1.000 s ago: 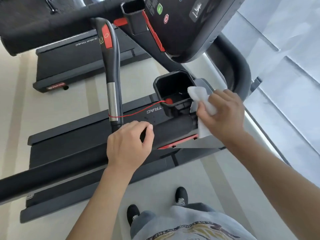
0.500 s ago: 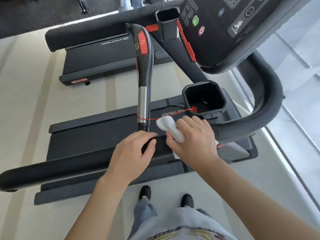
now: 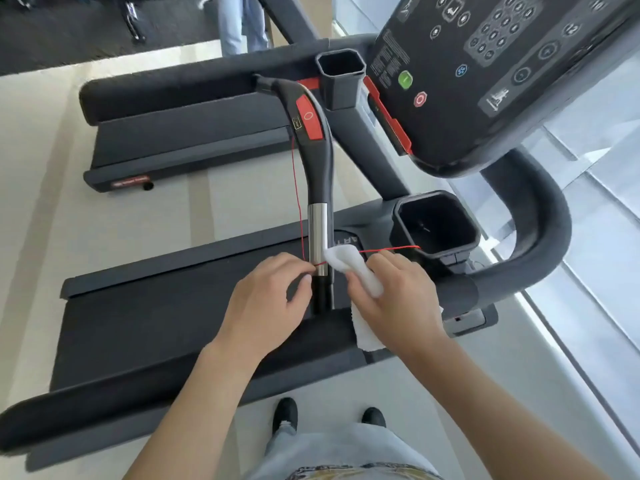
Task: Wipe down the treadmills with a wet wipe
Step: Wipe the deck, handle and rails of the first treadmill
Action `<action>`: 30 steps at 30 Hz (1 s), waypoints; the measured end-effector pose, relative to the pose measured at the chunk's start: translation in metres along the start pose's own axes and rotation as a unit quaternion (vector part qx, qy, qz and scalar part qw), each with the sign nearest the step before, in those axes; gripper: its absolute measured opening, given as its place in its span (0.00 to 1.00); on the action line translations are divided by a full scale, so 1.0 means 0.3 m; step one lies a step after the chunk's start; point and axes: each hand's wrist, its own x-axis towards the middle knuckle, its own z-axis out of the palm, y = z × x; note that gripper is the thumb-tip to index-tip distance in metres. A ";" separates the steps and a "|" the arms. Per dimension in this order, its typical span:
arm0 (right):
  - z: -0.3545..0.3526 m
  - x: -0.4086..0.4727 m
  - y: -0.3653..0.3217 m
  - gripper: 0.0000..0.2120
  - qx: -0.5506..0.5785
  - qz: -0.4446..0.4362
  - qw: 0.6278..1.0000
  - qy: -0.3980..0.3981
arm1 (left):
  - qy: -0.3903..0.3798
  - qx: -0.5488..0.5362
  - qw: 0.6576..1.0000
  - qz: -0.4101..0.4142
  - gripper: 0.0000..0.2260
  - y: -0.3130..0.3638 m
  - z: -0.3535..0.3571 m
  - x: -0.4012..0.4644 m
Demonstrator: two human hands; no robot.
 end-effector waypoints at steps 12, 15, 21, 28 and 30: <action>0.175 0.195 -0.135 0.14 -0.039 -0.049 0.998 0.008 | -0.038 -0.038 0.999 0.011 0.12 -0.136 -0.034 0.117; 0.233 0.243 -0.114 0.12 -0.072 -0.062 0.995 -0.008 | -0.046 -0.048 0.998 0.016 0.14 -0.143 -0.017 0.122; 0.261 0.463 -0.107 0.13 -0.057 -0.018 0.998 0.008 | -0.080 -0.056 0.995 0.027 0.20 -0.149 0.020 0.142; 0.267 0.625 -0.105 0.15 -0.067 0.022 0.997 -0.015 | -0.086 -0.081 0.993 0.021 0.27 -0.146 0.021 0.131; 0.265 0.586 -0.112 0.15 -0.063 0.024 0.998 -0.012 | -0.082 -0.091 0.992 0.018 0.26 -0.147 0.022 0.128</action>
